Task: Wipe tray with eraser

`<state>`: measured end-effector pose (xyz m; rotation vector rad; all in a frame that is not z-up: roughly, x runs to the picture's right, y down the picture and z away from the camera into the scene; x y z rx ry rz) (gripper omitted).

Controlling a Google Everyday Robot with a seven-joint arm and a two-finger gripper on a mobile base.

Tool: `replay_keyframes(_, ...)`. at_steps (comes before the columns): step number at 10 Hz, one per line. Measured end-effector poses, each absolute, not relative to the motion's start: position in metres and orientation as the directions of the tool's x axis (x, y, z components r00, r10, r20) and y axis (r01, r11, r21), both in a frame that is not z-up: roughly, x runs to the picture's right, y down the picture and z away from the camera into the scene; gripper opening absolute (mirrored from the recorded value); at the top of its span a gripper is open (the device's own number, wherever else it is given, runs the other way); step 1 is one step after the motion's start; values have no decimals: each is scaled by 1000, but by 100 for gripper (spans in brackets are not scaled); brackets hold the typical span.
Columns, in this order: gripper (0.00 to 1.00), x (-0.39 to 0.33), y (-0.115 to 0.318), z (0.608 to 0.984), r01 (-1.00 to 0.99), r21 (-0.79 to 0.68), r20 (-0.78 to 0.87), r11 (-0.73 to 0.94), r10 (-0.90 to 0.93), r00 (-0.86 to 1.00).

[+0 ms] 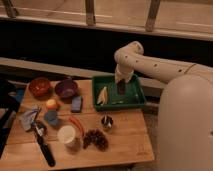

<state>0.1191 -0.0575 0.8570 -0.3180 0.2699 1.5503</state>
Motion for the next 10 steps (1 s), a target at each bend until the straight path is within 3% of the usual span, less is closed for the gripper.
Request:
replay_keyframes(5, 0, 133, -62, 880, -979, -195, -408, -63, 913, 22)
replay_keyframes(8, 0, 131, -61, 883, -978, -193, -410, -73, 912, 13)
replay_keyframes(10, 0, 138, -58, 907, -974, -193, -415, -116, 909, -26)
